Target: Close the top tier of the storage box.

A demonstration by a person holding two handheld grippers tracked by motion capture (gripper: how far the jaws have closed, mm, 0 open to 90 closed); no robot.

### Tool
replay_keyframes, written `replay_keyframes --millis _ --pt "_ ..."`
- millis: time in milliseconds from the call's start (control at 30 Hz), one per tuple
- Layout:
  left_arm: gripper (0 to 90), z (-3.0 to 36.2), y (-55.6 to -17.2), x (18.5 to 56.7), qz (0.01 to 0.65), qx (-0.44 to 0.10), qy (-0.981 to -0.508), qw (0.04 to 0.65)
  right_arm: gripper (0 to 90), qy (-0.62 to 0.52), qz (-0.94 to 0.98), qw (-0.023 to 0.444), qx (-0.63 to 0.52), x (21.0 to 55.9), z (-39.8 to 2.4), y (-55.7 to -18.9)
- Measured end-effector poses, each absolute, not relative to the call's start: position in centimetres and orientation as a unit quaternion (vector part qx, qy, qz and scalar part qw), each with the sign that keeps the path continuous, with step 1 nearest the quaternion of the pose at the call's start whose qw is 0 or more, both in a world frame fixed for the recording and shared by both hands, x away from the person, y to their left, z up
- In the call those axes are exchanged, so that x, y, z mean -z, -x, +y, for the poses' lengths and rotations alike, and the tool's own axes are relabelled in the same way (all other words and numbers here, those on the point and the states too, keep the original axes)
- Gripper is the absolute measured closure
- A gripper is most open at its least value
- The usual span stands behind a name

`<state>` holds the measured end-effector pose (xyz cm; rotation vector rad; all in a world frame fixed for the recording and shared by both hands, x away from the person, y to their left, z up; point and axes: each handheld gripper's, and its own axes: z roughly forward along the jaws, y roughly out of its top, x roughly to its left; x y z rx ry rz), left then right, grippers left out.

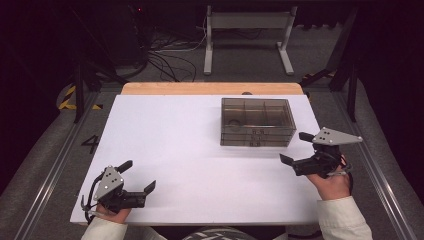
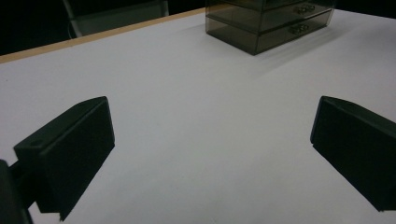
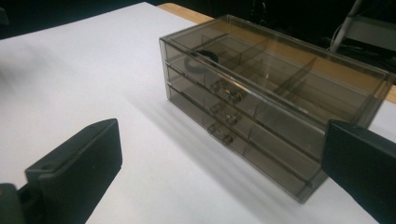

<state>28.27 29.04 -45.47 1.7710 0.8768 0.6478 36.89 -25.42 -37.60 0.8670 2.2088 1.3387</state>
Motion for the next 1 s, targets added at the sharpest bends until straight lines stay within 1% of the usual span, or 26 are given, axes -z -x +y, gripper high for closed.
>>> replay_keyframes --millis 367,900,1000 --pt "0.4 28.7 -28.8 45.5 0.357 -0.264 -0.739 0.507 0.0 -0.316 0.778 0.204 -0.503 40.6 -27.3 -35.6" --pt "0.5 28.6 -29.1 45.6 0.348 -0.269 -0.745 0.501 0.0 -0.328 0.775 0.193 -0.505 44.9 -28.3 -34.7" --pt "0.5 28.5 -29.1 45.7 0.350 -0.262 -0.743 0.507 0.0 -0.327 0.773 0.193 -0.509 45.3 -28.3 -34.4"
